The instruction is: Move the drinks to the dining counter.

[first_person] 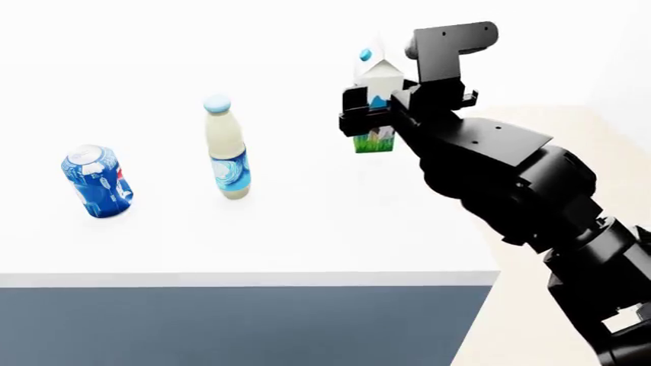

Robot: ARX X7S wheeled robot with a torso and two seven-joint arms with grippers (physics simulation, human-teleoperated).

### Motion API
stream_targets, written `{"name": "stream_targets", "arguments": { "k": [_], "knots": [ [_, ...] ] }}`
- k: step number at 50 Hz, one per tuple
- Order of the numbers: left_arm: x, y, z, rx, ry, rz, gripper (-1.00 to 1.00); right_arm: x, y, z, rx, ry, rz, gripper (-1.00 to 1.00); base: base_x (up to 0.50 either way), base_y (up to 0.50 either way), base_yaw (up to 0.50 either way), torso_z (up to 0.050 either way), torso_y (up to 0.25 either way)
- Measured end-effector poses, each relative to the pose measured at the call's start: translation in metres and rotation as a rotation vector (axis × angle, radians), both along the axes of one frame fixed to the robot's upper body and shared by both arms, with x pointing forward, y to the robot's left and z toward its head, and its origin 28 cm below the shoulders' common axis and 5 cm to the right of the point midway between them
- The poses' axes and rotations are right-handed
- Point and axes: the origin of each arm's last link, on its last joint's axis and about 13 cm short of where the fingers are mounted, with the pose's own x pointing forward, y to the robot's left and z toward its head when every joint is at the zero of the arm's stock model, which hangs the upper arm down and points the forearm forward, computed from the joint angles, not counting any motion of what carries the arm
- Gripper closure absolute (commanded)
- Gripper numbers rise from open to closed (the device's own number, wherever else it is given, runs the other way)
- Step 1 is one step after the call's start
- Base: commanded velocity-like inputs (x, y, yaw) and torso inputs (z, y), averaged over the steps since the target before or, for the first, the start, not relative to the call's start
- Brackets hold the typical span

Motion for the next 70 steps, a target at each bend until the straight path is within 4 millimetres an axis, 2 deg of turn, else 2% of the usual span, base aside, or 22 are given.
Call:
{"name": "stream_targets", "arguments": {
  "k": [33,52,53,70],
  "knots": [
    [0.000,0.000,0.000,-0.003,0.000,0.000,-1.00,-0.001,0.005,-0.021,-0.030,0.054,0.027,1.00,0.00,0.00,0.00,0.000,0.001],
    [0.000,0.000,-0.001,-0.004,0.001,0.000,-1.00,-0.003,0.002,-0.029,0.017,0.054,0.016,1.00,0.00,0.00,0.00,0.000,0.000],
    [0.000,0.000,-0.001,-0.003,0.001,0.000,-1.00,-0.003,0.002,-0.029,0.017,0.053,0.015,-1.00,0.00,0.00,0.00,0.000,0.000],
    [0.000,0.001,-0.001,-0.004,0.000,0.000,-1.00,-0.005,-0.001,-0.023,-0.033,0.018,-0.011,-1.00,0.00,0.00,0.00,0.000,0.000]
  ]
}}
